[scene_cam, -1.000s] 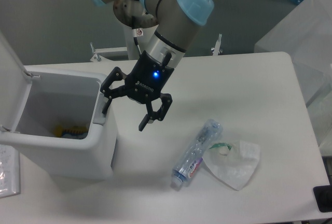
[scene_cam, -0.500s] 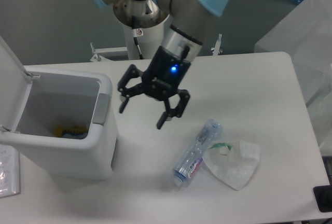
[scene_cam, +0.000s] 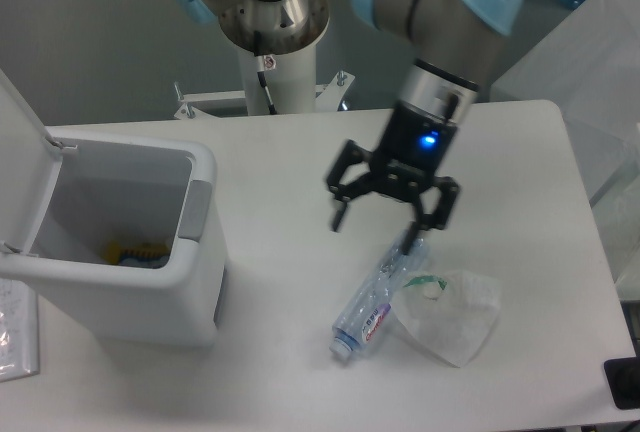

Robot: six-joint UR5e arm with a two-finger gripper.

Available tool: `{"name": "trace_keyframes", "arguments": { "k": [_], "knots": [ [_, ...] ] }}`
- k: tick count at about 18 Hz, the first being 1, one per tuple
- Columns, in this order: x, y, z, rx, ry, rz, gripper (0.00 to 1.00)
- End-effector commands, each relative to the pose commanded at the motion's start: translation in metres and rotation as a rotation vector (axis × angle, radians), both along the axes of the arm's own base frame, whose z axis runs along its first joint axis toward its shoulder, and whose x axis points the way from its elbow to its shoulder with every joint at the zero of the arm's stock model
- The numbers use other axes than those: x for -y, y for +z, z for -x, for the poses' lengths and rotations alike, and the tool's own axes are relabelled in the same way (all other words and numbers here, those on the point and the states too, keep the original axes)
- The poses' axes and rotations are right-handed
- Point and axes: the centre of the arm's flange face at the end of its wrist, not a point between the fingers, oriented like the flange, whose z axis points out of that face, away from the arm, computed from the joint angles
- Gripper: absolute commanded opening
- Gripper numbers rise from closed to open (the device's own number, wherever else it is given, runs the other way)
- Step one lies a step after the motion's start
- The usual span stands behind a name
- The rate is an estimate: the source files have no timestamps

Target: Open the trash can

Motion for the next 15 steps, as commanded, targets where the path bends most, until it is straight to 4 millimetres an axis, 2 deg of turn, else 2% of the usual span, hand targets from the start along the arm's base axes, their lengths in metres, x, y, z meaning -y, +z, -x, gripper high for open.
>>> {"name": "trace_keyframes", "arguments": {
  "k": [4,8,11,13,15],
  "knots": [
    [0.019,-0.03,0.028,-0.094,-0.098,0.135,1.0],
    [0.042,-0.029,0.054,-0.162,-0.119,0.168,1.0],
    [0.048,-0.043,0.051,-0.245,-0.333,0.262,1.0],
    [0.059,-0.056,0.042,-0.267,-0.399,0.4,1.0],
    [0.062,-0.054,0.038,-0.283,-0.406,0.471,1.0]
  ]
}}
